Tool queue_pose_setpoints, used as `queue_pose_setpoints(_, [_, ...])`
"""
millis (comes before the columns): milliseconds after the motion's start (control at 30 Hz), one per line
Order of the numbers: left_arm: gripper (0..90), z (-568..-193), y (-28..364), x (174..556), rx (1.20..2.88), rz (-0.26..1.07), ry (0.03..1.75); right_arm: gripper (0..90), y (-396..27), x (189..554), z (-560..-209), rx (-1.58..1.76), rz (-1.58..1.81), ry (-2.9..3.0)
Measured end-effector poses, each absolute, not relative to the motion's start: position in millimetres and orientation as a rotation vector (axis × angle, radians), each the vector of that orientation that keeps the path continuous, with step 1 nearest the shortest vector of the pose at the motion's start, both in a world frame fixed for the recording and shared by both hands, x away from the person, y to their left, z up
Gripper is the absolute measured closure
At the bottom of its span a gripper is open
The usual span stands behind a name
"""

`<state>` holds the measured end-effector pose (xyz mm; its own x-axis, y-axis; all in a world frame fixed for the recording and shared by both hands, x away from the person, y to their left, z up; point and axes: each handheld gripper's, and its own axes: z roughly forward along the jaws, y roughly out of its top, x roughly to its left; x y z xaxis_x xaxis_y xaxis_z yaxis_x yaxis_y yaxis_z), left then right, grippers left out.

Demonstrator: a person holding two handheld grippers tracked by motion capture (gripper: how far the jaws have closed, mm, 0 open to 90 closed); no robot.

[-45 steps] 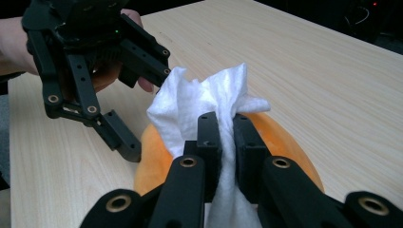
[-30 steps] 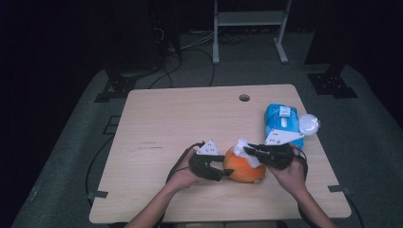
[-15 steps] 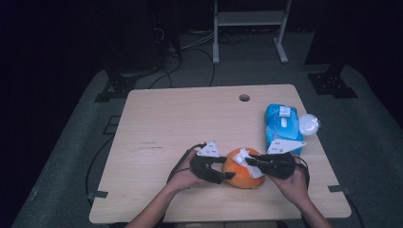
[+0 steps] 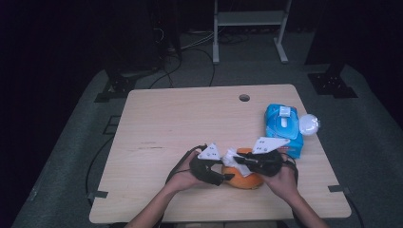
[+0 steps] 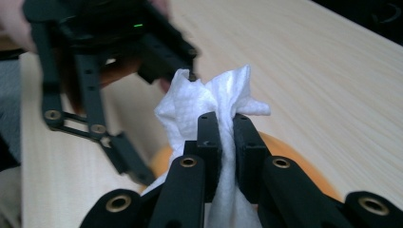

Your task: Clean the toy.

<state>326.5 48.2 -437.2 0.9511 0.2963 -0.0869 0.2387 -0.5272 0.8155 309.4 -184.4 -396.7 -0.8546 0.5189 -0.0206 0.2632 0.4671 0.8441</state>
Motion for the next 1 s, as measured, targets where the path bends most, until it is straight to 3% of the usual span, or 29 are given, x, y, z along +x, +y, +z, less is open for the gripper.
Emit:
queue_pose_setpoints(200, [36.0,-439.7,51.2,329.2,2.139,0.061,0.389,82.5,-225.5,320.8,-404.4,0.836,1.338,2.386])
queue_pose_setpoints(333, [24.1,-435.9,52.3,330.7,2.088,0.027,0.388,82.5,-237.3,316.0,-416.2,0.898,1.403,2.394])
queue_pose_setpoints(433, [24.5,-436.0,48.9,330.1,2.078,0.001,0.4,82.5,-235.8,312.8,-417.0,0.889,1.416,2.402])
queue_pose_setpoints(667, [36.6,-433.6,43.9,324.2,2.126,0.06,0.366,82.4,-223.3,300.4,-408.0,0.814,1.341,2.41])
queue_pose_setpoints(1000, [37.6,-431.8,39.6,318.2,2.15,0.11,0.318,82.4,-160.9,294.4,-400.0,0.544,1.27,2.498])
